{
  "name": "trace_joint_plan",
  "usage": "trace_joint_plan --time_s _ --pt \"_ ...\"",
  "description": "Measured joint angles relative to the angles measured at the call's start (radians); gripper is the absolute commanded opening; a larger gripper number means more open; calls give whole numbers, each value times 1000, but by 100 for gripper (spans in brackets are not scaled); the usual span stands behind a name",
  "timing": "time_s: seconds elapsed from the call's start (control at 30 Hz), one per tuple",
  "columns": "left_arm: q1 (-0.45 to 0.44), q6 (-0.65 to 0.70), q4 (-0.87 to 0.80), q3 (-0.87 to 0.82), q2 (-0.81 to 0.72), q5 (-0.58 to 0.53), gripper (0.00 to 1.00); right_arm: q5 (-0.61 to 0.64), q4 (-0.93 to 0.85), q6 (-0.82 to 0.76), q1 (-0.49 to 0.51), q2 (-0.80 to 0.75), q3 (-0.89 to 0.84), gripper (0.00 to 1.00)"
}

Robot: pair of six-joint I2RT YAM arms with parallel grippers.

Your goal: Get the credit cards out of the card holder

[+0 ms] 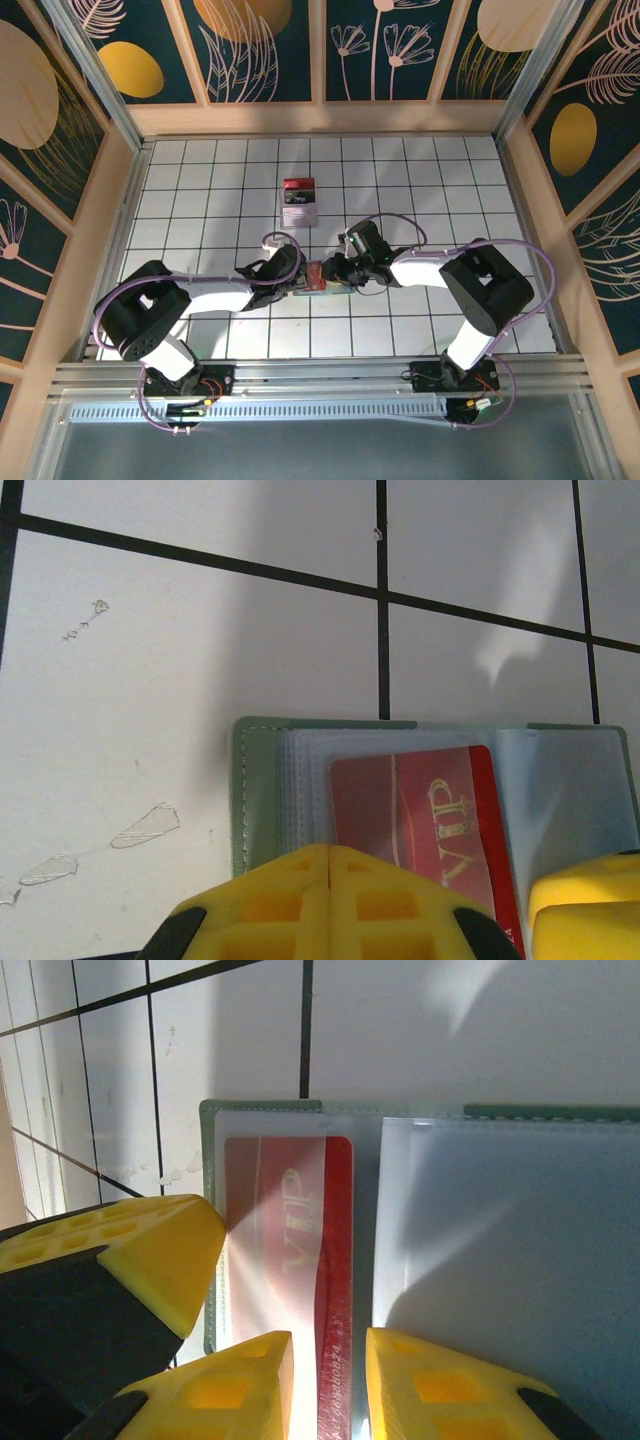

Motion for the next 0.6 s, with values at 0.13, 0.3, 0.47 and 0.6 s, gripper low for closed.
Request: trace_joint_plan --time_s 0.13,0.3,0.47,0.6 --pt "0 -6 4 -1 0 1 0 -10 25 11 0 7 -12 26" --pt "0 -7 16 -8 0 1 0 -36 65 33 0 19 -17 26" --pt "0 -11 22 -11 0 4 0 -56 86 50 0 31 -17 26" --pt "0 -18 27 -14 0 4 0 -61 94 60 0 36 -17 26"
